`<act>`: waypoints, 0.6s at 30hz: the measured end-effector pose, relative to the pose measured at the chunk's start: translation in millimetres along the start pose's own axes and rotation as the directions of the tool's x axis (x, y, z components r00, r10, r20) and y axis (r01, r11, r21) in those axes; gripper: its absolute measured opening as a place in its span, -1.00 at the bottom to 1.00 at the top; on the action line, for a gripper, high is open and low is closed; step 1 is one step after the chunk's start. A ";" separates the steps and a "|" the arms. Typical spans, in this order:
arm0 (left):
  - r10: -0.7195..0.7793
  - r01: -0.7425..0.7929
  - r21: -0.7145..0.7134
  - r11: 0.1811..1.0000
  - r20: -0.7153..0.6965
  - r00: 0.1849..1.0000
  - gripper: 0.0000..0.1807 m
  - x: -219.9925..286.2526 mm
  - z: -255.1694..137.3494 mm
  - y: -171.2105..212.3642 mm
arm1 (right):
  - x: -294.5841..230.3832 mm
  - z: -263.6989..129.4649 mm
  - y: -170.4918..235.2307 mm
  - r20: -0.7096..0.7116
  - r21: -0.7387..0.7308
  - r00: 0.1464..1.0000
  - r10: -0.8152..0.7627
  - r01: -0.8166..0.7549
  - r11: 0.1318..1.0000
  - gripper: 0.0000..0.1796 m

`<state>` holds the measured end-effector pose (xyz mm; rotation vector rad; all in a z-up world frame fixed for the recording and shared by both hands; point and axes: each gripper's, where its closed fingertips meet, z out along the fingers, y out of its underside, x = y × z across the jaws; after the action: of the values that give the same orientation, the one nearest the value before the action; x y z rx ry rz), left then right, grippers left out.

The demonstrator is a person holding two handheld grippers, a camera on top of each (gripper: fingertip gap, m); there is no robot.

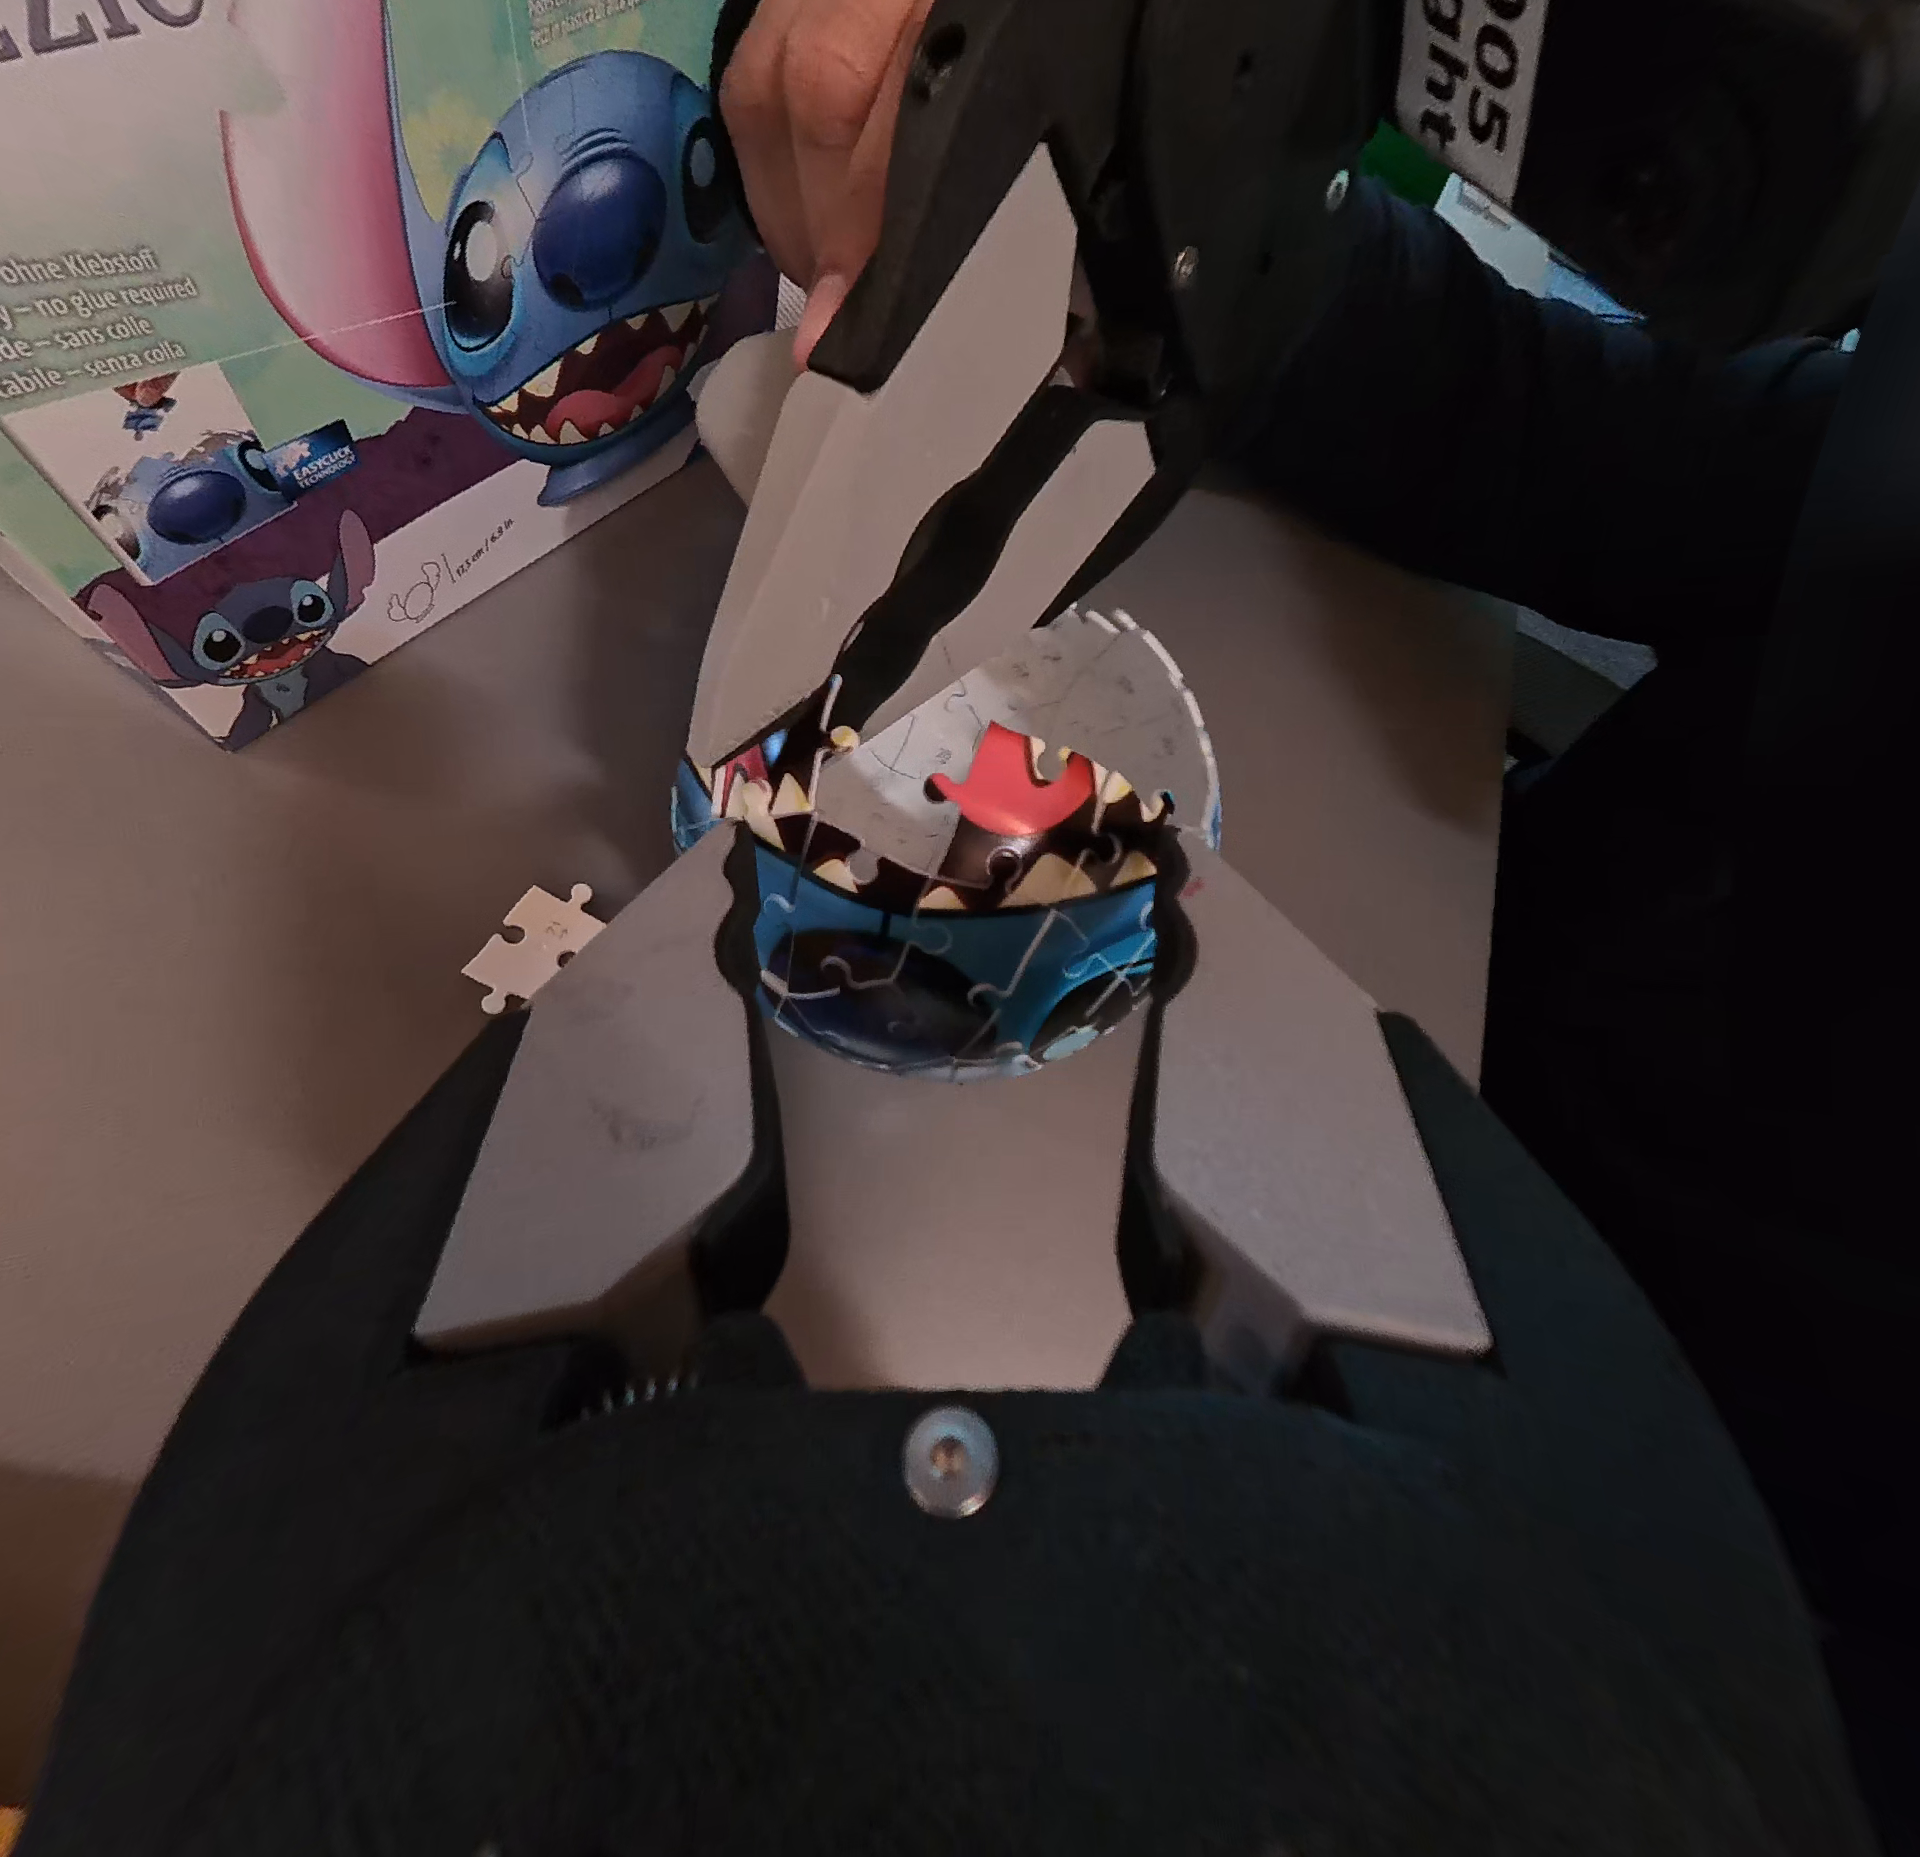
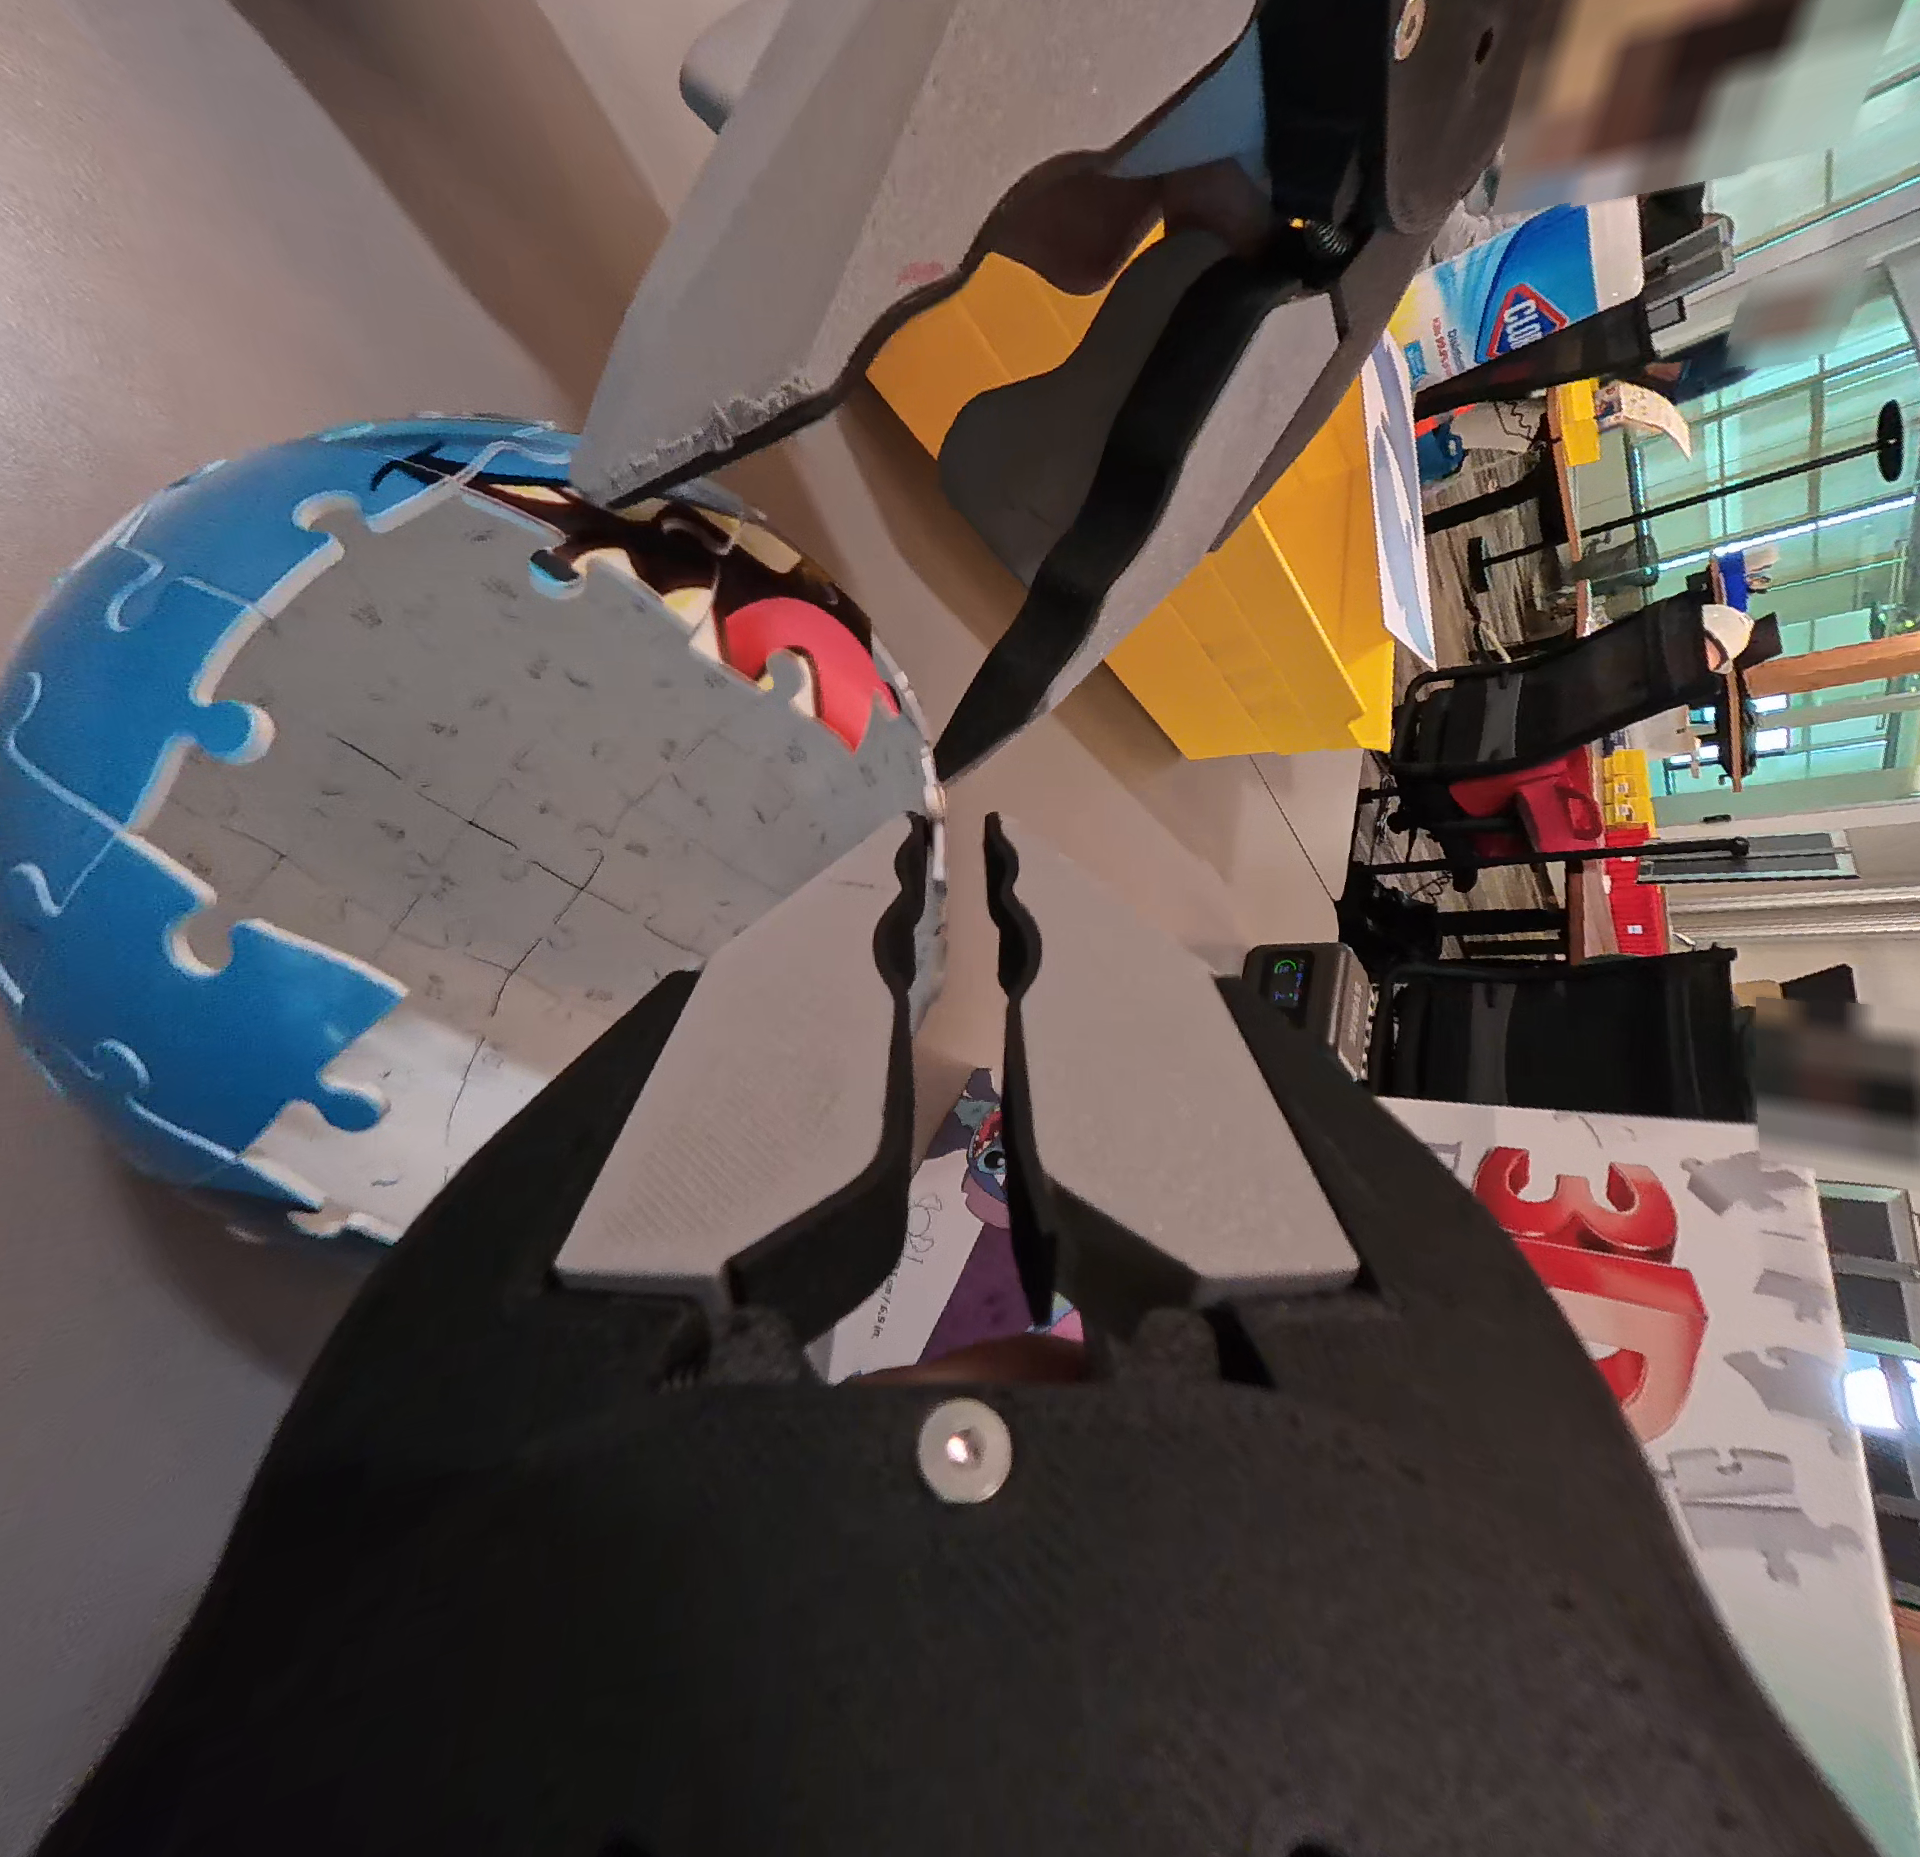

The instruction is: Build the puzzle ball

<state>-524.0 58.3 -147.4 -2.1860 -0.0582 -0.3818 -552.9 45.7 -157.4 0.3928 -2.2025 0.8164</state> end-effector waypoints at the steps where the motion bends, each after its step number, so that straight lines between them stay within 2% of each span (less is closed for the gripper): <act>1: -0.001 0.001 0.001 1.000 -0.002 1.000 -0.17 -0.1 0.2 0.0 | 0.1 -0.3 0.0 0.001 0.002 1.000 -0.002 0.002 1.000 -0.91; 5: 0.003 -0.003 0.000 1.000 -0.010 1.000 -0.17 1.0 0.7 -0.2 | -0.3 -1.0 0.3 0.016 0.009 1.000 -0.018 0.018 1.000 -0.89; 9: 0.002 -0.002 0.001 1.000 -0.012 1.000 -0.17 0.6 1.0 -0.5 | -4.0 -2.0 0.1 0.068 0.013 0.997 -0.041 0.040 0.999 -0.96; 14: 0.003 -0.003 -0.003 1.000 -0.014 1.000 -0.18 -0.4 0.8 0.6 | -2.4 -1.0 0.6 0.101 0.023 0.994 -0.050 0.048 0.999 -0.90; 18: -0.001 0.001 -0.006 1.000 -0.012 1.000 -0.17 -2.4 1.7 1.6 | -4.6 3.3 3.2 0.137 0.029 0.988 -0.076 0.073 0.997 -0.96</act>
<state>-525.6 58.8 -150.3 -2.1896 -0.0516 -0.3962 -553.2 46.1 -163.9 0.5545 -2.2918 0.7965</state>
